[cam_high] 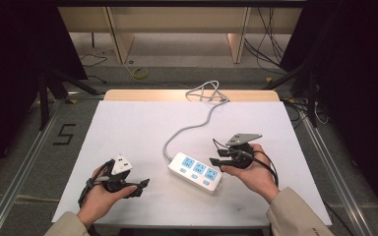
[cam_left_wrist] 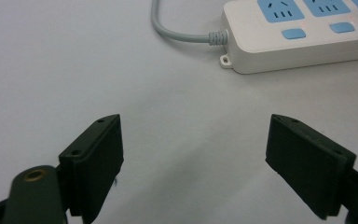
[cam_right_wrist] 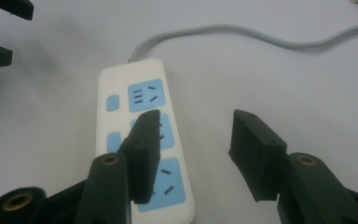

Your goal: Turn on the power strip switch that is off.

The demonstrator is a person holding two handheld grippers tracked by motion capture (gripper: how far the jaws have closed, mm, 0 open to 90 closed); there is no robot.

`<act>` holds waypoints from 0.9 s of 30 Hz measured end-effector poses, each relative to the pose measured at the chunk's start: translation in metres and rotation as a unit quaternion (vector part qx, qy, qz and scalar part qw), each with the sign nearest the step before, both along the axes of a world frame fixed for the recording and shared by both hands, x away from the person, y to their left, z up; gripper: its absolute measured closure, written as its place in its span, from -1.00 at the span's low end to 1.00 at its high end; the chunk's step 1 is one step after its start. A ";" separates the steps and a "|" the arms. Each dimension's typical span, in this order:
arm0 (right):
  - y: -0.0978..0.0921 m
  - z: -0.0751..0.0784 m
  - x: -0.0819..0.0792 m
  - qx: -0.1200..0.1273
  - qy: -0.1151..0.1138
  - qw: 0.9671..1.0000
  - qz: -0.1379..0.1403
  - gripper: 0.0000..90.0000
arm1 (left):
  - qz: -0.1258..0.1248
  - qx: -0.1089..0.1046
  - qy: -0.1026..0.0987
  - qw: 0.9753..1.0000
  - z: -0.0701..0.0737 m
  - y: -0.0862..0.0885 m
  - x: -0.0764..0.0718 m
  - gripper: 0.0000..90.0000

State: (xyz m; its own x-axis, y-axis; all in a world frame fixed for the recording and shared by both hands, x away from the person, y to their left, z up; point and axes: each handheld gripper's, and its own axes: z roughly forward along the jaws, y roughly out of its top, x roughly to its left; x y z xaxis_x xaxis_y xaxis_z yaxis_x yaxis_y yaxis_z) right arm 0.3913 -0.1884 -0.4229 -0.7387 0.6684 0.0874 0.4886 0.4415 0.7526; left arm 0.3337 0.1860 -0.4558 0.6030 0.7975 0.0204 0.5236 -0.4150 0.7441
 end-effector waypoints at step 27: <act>-0.062 -0.018 -0.031 0.031 -0.018 0.999 -0.039 -0.14 | 0.000 0.000 -0.004 1.000 0.000 0.002 0.000 -0.59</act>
